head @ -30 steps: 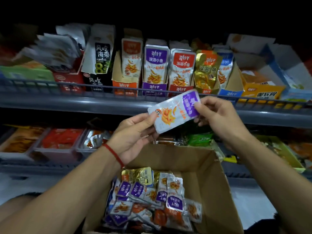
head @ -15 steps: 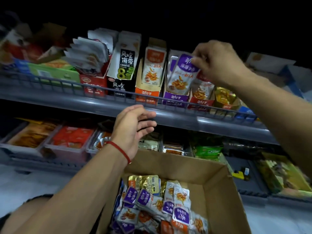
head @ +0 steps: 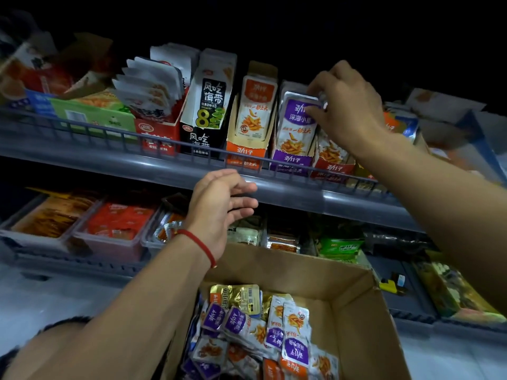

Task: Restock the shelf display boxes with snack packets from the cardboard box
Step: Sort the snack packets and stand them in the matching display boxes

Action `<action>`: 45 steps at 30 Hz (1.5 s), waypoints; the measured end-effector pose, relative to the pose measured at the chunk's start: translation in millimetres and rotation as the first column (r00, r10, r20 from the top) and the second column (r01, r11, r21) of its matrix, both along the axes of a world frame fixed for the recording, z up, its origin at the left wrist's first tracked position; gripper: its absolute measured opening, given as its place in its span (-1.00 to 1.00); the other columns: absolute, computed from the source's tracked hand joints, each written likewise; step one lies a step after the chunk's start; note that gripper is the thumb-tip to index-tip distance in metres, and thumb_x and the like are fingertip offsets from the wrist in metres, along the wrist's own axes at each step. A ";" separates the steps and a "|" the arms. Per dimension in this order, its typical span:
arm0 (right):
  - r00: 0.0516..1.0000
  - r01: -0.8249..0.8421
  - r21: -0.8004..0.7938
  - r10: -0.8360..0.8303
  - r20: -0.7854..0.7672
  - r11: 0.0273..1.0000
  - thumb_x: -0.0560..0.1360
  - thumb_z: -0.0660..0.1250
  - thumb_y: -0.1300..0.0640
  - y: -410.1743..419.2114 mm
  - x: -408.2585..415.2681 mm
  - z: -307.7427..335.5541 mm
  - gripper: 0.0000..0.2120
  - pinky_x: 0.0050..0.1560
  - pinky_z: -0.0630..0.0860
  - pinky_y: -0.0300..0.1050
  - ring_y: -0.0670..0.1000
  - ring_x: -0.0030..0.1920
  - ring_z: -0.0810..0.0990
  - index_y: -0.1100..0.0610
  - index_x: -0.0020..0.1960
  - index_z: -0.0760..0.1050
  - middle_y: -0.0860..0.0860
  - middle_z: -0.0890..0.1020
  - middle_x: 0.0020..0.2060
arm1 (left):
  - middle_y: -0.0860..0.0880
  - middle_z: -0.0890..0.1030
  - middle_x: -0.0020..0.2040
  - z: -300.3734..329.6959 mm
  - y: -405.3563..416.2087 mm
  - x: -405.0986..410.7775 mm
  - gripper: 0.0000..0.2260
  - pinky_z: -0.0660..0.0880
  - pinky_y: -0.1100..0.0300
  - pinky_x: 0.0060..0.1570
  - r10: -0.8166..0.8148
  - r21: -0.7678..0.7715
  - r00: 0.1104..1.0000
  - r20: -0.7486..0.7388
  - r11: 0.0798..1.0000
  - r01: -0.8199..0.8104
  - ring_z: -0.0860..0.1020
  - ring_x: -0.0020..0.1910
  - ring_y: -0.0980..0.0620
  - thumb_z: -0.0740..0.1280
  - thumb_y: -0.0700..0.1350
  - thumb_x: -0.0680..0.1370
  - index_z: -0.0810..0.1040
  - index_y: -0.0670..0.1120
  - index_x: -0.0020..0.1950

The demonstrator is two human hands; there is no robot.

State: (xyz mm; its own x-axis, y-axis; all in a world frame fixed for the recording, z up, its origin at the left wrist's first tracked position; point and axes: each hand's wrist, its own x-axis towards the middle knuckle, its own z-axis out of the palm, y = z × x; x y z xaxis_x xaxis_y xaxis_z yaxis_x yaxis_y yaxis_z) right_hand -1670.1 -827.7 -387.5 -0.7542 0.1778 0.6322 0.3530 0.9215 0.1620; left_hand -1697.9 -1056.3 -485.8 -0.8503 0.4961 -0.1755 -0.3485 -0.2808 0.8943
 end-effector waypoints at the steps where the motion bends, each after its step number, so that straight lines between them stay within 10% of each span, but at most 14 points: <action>1: 1.000 -0.009 0.015 0.009 -0.011 1.000 0.59 0.39 0.06 -0.1 2.7 -0.7 -0.62 0.12 0.49 0.14 0.22 0.26 0.49 0.13 0.37 0.46 0.17 0.47 0.30 | -0.14 0.70 -0.09 -0.7 0.4 1.3 -0.82 0.59 0.08 -0.17 -0.004 -0.045 1.000 -0.020 0.999 0.003 0.61 -0.25 -0.05 0.28 -0.25 0.60 0.48 -0.08 0.19; 11: 0.983 -0.176 0.031 0.178 -0.045 0.984 0.59 0.27 0.11 -17.1 77.8 -46.2 -0.80 -0.12 0.45 0.05 0.20 0.02 0.56 0.16 0.14 0.55 0.16 0.57 0.04 | -0.09 0.70 -0.04 -29.7 18.0 27.3 -0.87 0.59 0.13 -0.20 -0.403 -0.550 0.885 -0.234 0.805 0.222 0.65 -0.18 -0.03 0.36 -0.23 0.58 0.57 -0.04 0.07; 18: 0.945 0.060 -0.222 0.016 0.326 0.973 0.51 0.32 0.08 -12.1 160.3 -160.0 -0.79 -0.02 0.42 0.05 0.11 0.02 0.56 0.03 0.12 0.58 0.01 0.60 0.00 | -0.02 0.65 0.08 -107.6 36.9 56.7 -0.76 0.47 0.08 0.26 -0.952 -0.970 0.260 -0.159 0.199 0.138 0.59 0.08 0.00 0.31 -0.10 0.60 0.57 -0.03 0.26; 23: 0.741 0.366 -0.477 0.061 0.669 0.799 0.55 0.31 -0.06 -7.0 171.9 -172.1 -0.81 0.07 0.60 0.04 0.11 0.05 0.63 -0.08 0.11 0.60 0.00 0.66 0.05 | -0.09 0.54 0.34 -180.3 42.6 71.8 -0.65 0.46 0.08 0.29 -0.994 -0.996 0.083 0.075 -0.071 0.052 0.49 0.33 -0.10 0.35 -0.02 0.57 0.52 0.03 0.37; 36: 0.757 0.324 -0.530 0.121 0.642 0.784 0.59 0.31 -0.10 17.5 174.3 -163.7 -0.72 -0.05 0.42 -0.04 0.15 0.13 0.59 0.01 0.22 0.56 0.05 0.60 0.15 | -0.05 0.29 0.57 -253.4 93.5 102.0 -0.15 0.31 0.10 0.46 -0.993 -0.998 -0.102 0.053 -0.050 -0.032 0.30 0.51 -0.06 0.56 0.15 0.37 0.28 0.00 0.57; 41: 0.758 0.323 -0.523 0.116 0.642 0.789 0.58 0.32 -0.10 19.9 178.7 -165.4 -0.75 -0.06 0.43 -0.03 0.13 0.11 0.60 -0.02 0.19 0.58 0.02 0.62 0.12 | -0.11 0.63 0.14 -246.6 90.2 103.2 -0.53 0.57 0.07 0.04 -0.986 -0.997 -0.164 0.017 -0.004 -0.078 0.60 0.11 -0.13 0.43 0.03 0.41 0.52 0.00 0.30; 45: 0.761 0.294 -0.573 0.175 0.624 0.765 0.58 0.33 -0.07 20.8 179.1 -167.4 -0.79 0.06 0.56 0.02 0.10 0.10 0.61 -0.04 0.15 0.61 0.01 0.64 0.09 | -0.02 0.67 0.01 -209.0 86.2 99.0 -0.78 0.56 0.14 -0.01 -0.985 -0.980 0.011 -0.174 0.174 0.099 0.62 -0.01 0.00 0.37 -0.10 0.50 0.59 0.02 0.15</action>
State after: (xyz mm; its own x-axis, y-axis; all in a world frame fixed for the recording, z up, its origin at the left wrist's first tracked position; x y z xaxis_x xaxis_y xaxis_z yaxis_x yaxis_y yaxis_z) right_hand -1491.1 -806.9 -554.9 -0.8872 0.3956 -0.2376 0.4460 0.8671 -0.2220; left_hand -1598.8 -970.0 -694.8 -0.1347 0.9248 -0.3558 0.8582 0.2883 0.4247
